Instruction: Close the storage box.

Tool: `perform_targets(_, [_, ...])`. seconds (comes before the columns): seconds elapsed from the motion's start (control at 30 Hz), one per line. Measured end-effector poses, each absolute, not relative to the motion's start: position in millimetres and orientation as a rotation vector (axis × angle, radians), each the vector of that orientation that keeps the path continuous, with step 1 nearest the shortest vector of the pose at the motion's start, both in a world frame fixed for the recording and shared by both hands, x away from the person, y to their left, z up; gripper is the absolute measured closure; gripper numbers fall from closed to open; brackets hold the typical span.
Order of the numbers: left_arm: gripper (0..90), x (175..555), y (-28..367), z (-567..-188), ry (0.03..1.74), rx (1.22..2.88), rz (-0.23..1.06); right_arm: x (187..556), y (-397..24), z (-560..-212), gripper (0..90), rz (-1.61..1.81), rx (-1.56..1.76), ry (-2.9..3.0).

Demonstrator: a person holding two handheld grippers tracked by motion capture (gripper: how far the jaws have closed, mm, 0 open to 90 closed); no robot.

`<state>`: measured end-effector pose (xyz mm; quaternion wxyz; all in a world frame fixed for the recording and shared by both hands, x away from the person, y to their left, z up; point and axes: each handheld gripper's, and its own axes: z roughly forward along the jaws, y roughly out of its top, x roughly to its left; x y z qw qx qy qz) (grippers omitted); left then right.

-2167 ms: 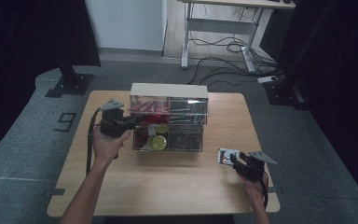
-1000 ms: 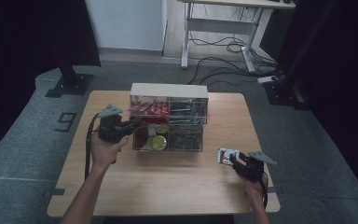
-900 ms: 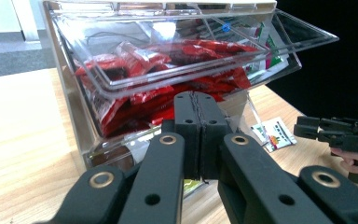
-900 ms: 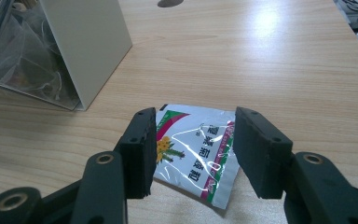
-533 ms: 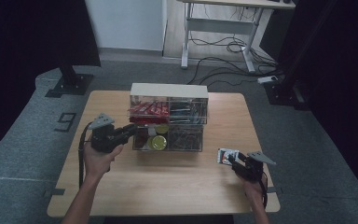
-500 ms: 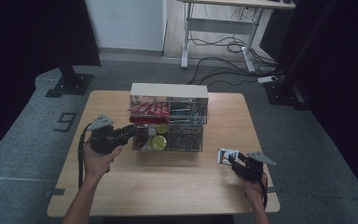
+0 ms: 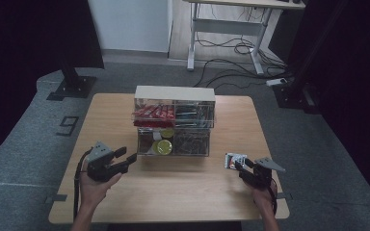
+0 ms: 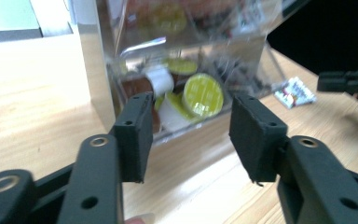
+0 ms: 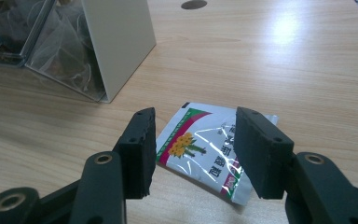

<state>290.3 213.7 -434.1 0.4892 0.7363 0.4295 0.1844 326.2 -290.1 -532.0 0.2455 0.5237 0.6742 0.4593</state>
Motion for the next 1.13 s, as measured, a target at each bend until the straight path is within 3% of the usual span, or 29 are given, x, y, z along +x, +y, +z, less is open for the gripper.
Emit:
perform_targets(0.57, [42.2, 305.0, 219.9, -523.0, 1.166, 1.990, 0.416, 326.0, -287.1, -537.1, 48.4, 1.236, 1.397, 1.875])
perform_targets(1.13, [40.6, 310.6, 226.1, -535.7, 1.212, 1.990, 0.413, 326.1, -289.2, -537.8, 48.4, 1.243, 1.394, 1.867])
